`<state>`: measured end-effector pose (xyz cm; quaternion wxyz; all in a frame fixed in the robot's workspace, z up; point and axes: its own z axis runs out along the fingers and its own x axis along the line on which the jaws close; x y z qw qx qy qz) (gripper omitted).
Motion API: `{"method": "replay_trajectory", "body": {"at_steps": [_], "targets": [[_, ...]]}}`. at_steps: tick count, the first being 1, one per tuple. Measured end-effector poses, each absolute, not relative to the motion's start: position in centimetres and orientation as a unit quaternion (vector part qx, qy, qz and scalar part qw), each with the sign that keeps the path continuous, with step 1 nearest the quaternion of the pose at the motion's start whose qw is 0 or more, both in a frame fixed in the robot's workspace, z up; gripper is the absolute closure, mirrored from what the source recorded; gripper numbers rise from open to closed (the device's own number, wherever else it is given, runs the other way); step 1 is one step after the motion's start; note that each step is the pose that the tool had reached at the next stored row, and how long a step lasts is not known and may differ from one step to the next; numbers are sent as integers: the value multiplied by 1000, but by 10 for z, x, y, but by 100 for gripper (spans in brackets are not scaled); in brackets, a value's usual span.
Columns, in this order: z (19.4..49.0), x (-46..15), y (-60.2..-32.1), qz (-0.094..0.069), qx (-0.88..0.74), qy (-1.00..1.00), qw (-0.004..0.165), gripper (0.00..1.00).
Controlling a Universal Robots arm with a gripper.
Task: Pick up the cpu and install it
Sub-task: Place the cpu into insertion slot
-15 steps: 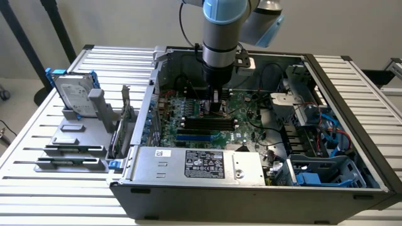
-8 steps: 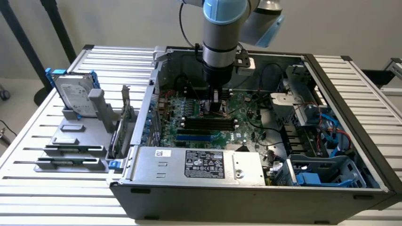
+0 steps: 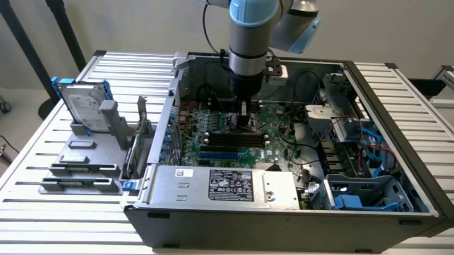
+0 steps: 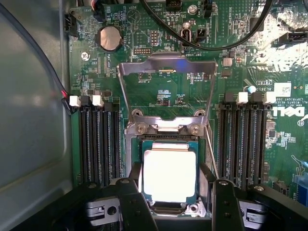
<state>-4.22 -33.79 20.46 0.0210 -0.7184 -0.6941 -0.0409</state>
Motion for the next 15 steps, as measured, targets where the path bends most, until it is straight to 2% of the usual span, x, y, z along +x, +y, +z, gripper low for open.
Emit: {"method": "replay_trajectory", "body": {"at_steps": [15], "targets": [[200,-43,-332,-35,-719,-694,15,45]]}}
